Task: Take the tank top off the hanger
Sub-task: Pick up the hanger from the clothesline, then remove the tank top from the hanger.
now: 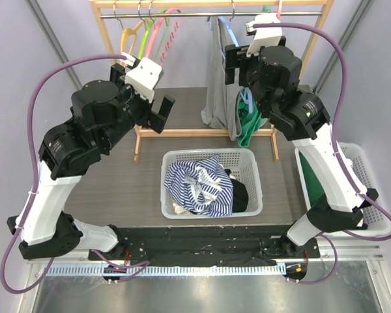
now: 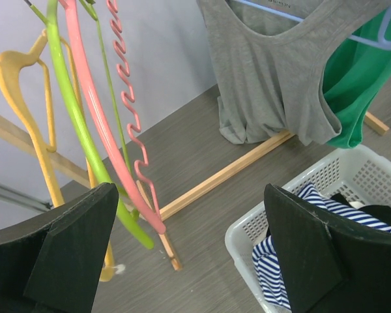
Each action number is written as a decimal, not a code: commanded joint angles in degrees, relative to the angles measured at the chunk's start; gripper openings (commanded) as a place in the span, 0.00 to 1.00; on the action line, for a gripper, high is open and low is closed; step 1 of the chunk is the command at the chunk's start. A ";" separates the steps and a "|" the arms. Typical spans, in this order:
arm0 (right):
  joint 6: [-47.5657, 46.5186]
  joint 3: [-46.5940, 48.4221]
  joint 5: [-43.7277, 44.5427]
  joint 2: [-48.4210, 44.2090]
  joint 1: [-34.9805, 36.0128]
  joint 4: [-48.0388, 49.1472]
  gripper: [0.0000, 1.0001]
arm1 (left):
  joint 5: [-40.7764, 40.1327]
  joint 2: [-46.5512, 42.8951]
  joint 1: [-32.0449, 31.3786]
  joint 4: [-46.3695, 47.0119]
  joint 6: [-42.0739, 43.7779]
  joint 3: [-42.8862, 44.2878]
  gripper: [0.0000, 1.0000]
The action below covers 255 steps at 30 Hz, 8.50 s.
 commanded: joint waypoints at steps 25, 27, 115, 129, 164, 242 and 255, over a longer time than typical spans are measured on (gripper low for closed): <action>12.42 -13.06 -12.56 -7.88 -4.81 0.83 0.36 | 20.08 2.16 13.46 15.60 -5.89 -11.15 1.00; 12.07 -14.73 -12.56 -8.67 -4.81 2.06 0.19 | 21.13 1.54 13.72 16.30 -6.07 -12.31 1.00; 11.46 -2.78 -50.53 -30.82 -4.11 13.15 0.01 | 33.44 -2.33 16.62 10.95 -6.68 -14.59 1.00; 12.69 3.90 -51.23 -29.15 -4.11 16.83 0.01 | 34.32 -2.07 16.89 11.03 -7.39 -14.24 1.00; 2.31 -18.25 -47.95 -40.05 -4.11 -5.13 0.01 | 41.07 -9.01 17.68 3.92 -3.44 -16.53 1.00; 0.12 -40.93 -73.03 -35.39 -4.20 11.47 0.01 | 81.43 1.01 17.41 -8.04 6.41 -1.59 0.28; 0.29 -46.55 -51.09 -43.12 -4.20 13.05 0.80 | 77.13 0.04 17.41 -7.51 6.85 -1.85 0.00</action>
